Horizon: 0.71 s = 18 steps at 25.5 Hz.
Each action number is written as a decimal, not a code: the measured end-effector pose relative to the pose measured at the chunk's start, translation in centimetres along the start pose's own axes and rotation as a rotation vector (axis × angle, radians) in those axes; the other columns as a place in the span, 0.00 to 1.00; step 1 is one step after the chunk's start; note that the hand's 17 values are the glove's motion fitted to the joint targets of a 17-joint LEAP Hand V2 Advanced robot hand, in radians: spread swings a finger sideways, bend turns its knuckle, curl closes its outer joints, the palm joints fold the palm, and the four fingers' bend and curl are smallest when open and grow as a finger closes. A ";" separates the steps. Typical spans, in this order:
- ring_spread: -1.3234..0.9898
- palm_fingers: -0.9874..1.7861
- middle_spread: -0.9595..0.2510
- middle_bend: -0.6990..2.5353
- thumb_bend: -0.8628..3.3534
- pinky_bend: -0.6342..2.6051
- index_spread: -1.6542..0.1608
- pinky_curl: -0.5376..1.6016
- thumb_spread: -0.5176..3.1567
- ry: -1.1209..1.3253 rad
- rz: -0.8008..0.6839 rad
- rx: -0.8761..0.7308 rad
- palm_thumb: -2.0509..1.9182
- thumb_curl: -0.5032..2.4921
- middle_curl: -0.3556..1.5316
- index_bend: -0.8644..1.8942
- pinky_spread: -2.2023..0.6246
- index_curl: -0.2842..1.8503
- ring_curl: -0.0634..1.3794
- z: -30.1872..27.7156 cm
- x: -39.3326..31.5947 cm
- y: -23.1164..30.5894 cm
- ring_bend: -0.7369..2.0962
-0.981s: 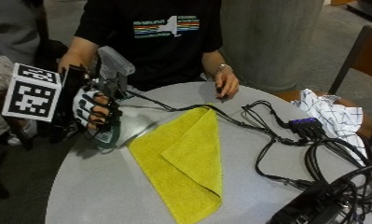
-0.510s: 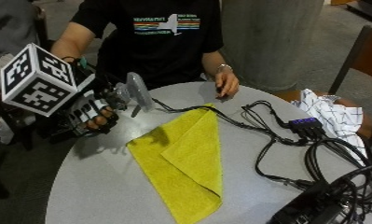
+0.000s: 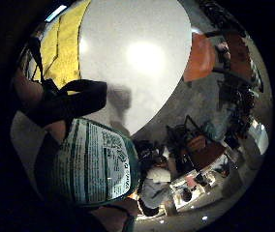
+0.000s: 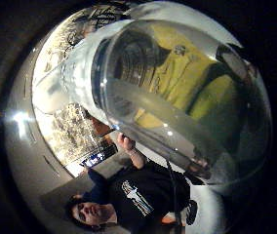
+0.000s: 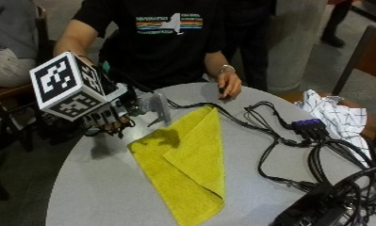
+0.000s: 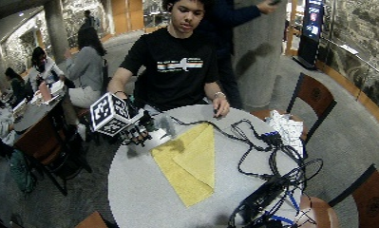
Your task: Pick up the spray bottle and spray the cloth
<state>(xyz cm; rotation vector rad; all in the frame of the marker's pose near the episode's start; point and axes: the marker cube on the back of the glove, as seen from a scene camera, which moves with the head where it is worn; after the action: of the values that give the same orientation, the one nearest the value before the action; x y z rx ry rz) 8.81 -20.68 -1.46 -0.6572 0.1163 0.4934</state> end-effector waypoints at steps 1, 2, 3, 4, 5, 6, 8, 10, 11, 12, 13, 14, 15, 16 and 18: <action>0.54 0.79 0.73 0.32 0.20 0.35 0.81 0.41 0.26 0.007 0.006 -0.007 0.77 0.39 0.46 0.38 0.76 0.37 0.34 0.1 0.0 -0.1 0.39; 0.54 0.79 0.73 0.32 0.20 0.35 0.81 0.41 0.26 0.011 0.011 -0.014 0.77 0.39 0.46 0.38 0.76 0.38 0.34 0.2 0.0 -0.1 0.39; 0.54 0.79 0.74 0.32 0.20 0.35 0.81 0.41 0.26 0.015 0.016 -0.021 0.77 0.39 0.46 0.38 0.76 0.38 0.34 0.3 0.1 -0.2 0.39; 0.54 0.79 0.74 0.32 0.20 0.35 0.81 0.41 0.26 0.018 0.020 -0.027 0.77 0.39 0.46 0.38 0.76 0.38 0.34 0.3 0.1 -0.2 0.39; 0.54 0.79 0.74 0.32 0.20 0.35 0.81 0.41 0.26 0.021 0.023 -0.033 0.77 0.39 0.46 0.38 0.76 0.38 0.34 0.4 0.2 -0.3 0.39; 0.54 0.79 0.74 0.32 0.20 0.36 0.81 0.41 0.26 0.024 0.026 -0.038 0.77 0.39 0.46 0.38 0.76 0.38 0.34 0.5 0.2 -0.3 0.39; 0.54 0.79 0.74 0.32 0.20 0.35 0.81 0.41 0.26 0.029 0.028 -0.043 0.77 0.39 0.46 0.38 0.76 0.38 0.34 0.6 0.3 -0.4 0.40; 0.54 0.79 0.74 0.32 0.20 0.35 0.81 0.41 0.26 0.032 0.025 -0.037 0.77 0.39 0.46 0.38 0.76 0.38 0.34 0.8 0.2 -0.3 0.40; 0.54 0.79 0.74 0.32 0.20 0.35 0.81 0.41 0.26 0.033 0.019 -0.028 0.77 0.40 0.46 0.38 0.76 0.38 0.34 0.9 0.0 -0.3 0.40; 0.54 0.79 0.74 0.32 0.20 0.35 0.81 0.41 0.26 0.031 0.010 -0.015 0.77 0.40 0.46 0.38 0.76 0.38 0.34 1.0 -0.2 -0.2 0.40; 0.54 0.79 0.74 0.32 0.20 0.36 0.81 0.41 0.26 0.027 -0.004 0.003 0.77 0.40 0.46 0.38 0.76 0.38 0.34 1.0 -0.4 0.0 0.40; 0.54 0.79 0.74 0.32 0.20 0.36 0.81 0.41 0.26 0.016 -0.023 0.026 0.77 0.40 0.46 0.38 0.76 0.38 0.34 1.1 -0.7 0.2 0.40; 0.54 0.79 0.74 0.32 0.20 0.36 0.81 0.41 0.26 -0.003 -0.048 0.057 0.77 0.40 0.46 0.38 0.76 0.38 0.34 1.1 -1.0 0.4 0.40; 0.54 0.79 0.74 0.32 0.20 0.36 0.81 0.41 0.26 -0.033 -0.080 0.097 0.77 0.40 0.46 0.38 0.76 0.38 0.34 1.0 -1.4 0.7 0.40; 0.54 0.79 0.73 0.32 0.20 0.36 0.81 0.41 0.26 -0.122 -0.163 0.202 0.77 0.40 0.46 0.38 0.76 0.38 0.34 0.7 -2.2 1.3 0.40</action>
<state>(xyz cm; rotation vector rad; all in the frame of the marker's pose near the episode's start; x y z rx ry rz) 6.20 -20.27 -1.10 -0.4335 -0.0034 0.3576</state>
